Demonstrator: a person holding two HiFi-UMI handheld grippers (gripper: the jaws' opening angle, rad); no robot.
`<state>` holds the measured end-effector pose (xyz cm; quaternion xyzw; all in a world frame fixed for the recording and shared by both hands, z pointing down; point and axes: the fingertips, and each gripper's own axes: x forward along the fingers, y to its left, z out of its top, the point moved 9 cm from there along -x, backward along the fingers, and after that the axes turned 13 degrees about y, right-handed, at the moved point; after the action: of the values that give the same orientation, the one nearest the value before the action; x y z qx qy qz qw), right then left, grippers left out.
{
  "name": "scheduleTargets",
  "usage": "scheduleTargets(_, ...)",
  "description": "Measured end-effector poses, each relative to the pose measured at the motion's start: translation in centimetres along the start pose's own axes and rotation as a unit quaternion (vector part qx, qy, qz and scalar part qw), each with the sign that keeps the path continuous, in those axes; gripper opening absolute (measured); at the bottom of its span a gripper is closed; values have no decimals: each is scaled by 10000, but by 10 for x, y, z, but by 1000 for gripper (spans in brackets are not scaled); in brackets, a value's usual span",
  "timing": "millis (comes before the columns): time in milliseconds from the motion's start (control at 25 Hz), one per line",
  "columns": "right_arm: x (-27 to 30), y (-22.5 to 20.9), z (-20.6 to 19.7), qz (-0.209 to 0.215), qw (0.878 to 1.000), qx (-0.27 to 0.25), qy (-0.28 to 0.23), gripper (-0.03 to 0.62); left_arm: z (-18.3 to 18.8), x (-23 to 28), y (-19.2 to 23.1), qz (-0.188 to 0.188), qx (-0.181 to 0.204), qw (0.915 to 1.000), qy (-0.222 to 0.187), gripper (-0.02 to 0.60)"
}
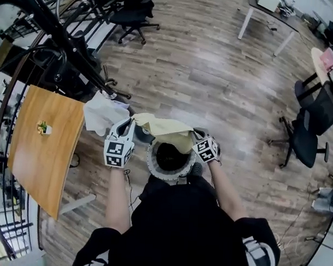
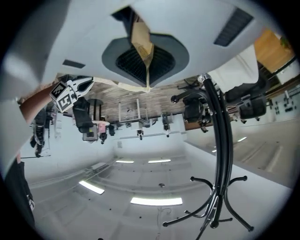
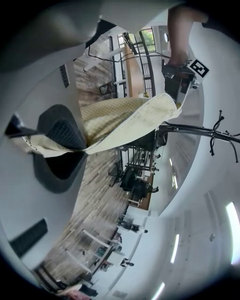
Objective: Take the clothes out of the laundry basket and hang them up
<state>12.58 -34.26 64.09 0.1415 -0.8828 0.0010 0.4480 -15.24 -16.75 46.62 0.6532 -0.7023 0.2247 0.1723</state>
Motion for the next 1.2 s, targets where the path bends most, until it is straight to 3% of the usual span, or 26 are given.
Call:
scheduleTargets(200,-5,-53,18,222,9974,-632,-260,29,-10,-7,-25,702,-561,9959,139,35)
scheduleTargets(440,-23,-83,61,249,9904,-1102,-796,29,-21,-30,-43,1350,-1060,9851,47,35)
scheduleTargets(840,-67,-50,178,-135,9720,-1529,-1782,29,-35,-104,-6,1737,-1402,9730,-591,35)
scheduleTargets(1200,-62,-33,258,-136,9534,-1964,-2288,29,-36,-130,25,2213,-1405,9627,-669,35)
